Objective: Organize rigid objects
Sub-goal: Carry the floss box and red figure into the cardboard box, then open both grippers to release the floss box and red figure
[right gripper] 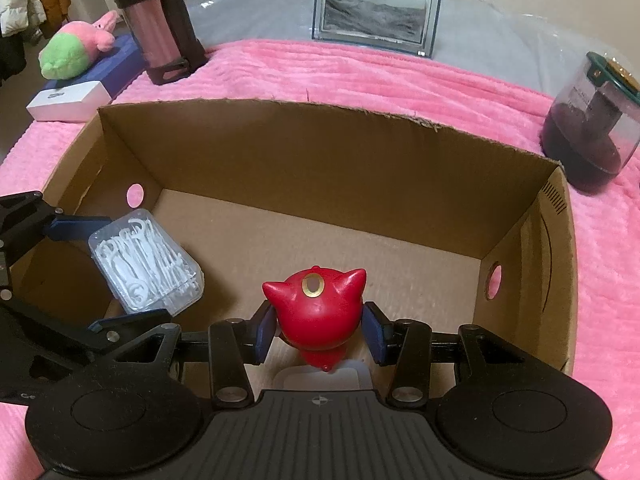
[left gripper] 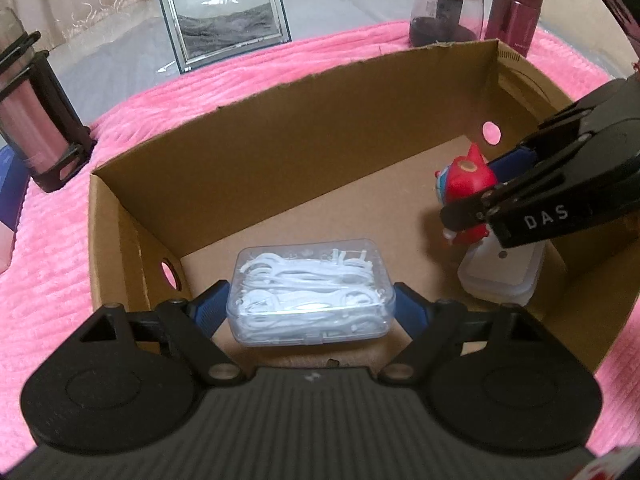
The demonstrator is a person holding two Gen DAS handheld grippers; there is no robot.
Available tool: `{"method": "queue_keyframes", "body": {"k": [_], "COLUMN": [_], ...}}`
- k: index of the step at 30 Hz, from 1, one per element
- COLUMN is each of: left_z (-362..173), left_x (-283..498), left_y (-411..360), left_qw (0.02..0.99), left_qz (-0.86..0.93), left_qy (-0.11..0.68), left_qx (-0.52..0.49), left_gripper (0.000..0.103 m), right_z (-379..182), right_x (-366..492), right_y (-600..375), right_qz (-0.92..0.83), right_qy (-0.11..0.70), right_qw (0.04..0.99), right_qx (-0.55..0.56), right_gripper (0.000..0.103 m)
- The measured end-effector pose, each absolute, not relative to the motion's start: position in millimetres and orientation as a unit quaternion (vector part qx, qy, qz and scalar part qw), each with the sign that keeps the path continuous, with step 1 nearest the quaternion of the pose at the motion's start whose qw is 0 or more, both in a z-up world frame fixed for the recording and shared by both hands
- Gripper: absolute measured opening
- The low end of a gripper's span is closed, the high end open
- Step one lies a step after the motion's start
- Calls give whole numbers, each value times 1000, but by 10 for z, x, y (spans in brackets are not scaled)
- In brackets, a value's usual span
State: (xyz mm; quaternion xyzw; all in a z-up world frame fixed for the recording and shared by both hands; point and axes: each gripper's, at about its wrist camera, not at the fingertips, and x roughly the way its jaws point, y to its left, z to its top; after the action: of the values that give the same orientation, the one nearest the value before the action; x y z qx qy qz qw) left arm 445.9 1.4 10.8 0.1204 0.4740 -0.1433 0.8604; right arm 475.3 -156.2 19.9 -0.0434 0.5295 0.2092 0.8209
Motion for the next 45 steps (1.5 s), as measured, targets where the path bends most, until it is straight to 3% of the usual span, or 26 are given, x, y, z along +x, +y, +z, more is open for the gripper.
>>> {"method": "queue_keyframes", "body": {"k": [45], "left_z": [-29], "left_x": [4809], "left_y": [-165], "left_qw": [836], "left_qz": [-111], "left_qy": [515], "left_qx": [155], "left_gripper": [80], "right_z": [117], "right_x": [4858], "right_y": [-1588], "right_qz": [190], "right_qy": [545], "right_qw": [816], "right_qx": [-23], "right_gripper": [43]}}
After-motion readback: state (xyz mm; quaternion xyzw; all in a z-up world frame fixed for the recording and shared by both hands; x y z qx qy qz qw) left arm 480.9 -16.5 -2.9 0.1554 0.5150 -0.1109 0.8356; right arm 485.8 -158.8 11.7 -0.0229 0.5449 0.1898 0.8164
